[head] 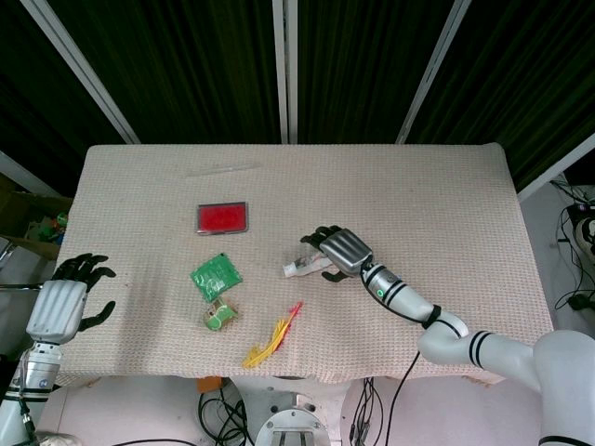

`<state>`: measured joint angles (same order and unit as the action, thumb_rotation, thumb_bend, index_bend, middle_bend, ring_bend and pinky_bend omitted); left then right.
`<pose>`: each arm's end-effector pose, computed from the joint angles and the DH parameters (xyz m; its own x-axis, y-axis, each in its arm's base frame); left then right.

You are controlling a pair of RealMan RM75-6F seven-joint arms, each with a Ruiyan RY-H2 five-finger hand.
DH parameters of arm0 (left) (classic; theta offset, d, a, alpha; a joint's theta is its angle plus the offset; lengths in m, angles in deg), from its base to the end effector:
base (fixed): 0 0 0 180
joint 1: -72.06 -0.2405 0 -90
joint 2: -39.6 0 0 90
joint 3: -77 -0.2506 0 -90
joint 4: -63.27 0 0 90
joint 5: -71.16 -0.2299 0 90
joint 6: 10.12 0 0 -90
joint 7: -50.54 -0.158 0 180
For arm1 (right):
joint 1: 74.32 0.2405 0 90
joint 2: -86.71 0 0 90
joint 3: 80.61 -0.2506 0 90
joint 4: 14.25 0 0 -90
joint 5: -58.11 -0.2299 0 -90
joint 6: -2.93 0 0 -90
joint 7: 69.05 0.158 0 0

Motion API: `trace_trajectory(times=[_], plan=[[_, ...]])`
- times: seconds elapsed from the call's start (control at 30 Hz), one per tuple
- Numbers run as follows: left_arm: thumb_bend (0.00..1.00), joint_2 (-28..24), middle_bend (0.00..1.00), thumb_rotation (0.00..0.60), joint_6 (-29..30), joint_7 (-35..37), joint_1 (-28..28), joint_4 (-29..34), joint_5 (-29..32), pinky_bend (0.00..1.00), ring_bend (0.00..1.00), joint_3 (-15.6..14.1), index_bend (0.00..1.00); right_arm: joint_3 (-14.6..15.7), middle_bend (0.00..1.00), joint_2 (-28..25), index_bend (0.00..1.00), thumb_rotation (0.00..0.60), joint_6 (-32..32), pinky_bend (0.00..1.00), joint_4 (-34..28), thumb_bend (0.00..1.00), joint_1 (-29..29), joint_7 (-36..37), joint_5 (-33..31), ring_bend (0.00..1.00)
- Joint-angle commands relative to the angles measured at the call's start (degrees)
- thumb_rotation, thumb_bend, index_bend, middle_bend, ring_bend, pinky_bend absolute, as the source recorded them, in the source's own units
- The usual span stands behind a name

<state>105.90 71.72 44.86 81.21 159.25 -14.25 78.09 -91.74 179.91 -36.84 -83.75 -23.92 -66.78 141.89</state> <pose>-0.2874 0.2090 0.1074 0.3998 0.0671 0.9141 0.9153 -0.0811 -0.3944 -0.1093 -0.3853 -0.0802 0.5203 -0.3454 0.7810 -0.7589 -0.6063 0.2375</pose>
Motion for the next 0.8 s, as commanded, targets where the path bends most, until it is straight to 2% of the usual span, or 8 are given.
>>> trace_trajectory(times=[0.03, 0.13, 0.23, 0.47, 0.8], plan=[[0.26, 0.1, 0.2, 0.6, 0.1, 0.4, -0.3, -0.4, 0.1, 0.18, 0.13, -0.2, 0.36, 0.3, 0.27, 0.7, 0.2, 0.6, 2.8, 0.28, 1.7, 0.23, 1.6, -0.5, -1.5, 0.14], [0.26, 0.3, 0.2, 0.6, 0.3, 0.8, -0.5, -0.7, -0.2, 0.18, 0.13, -0.3, 0.36, 0.8, 0.27, 1.1, 0.21, 0.6, 4.6, 0.28, 2.9, 0.23, 2.9, -1.5, -2.1, 0.14], [0.26, 0.4, 0.2, 0.6, 0.7, 1.1, -0.8, -1.0, -0.4, 0.18, 0.13, -0.4, 0.36, 1.4, 0.29, 1.9, 0.26, 0.6, 5.0, 0.28, 4.6, 0.23, 3.8, -3.8, -2.5, 0.14], [0.26, 0.5, 0.2, 0.6, 1.2, 1.9, -1.2, -1.5, -0.7, 0.18, 0.13, -0.3, 0.36, 2.0, 0.4, 4.1, 0.41, 0.6, 3.1, 0.28, 7.5, 0.24, 4.1, -4.3, -2.9, 0.18], [0.26, 0.9, 0.2, 0.6, 1.0, 2.8, -1.3, -2.6, -0.9, 0.18, 0.13, -0.2, 0.36, 3.0, 0.5, 5.7, 0.54, 0.6, -1.5, 0.3, 9.3, 0.25, 3.3, -3.4, -1.7, 0.26]])
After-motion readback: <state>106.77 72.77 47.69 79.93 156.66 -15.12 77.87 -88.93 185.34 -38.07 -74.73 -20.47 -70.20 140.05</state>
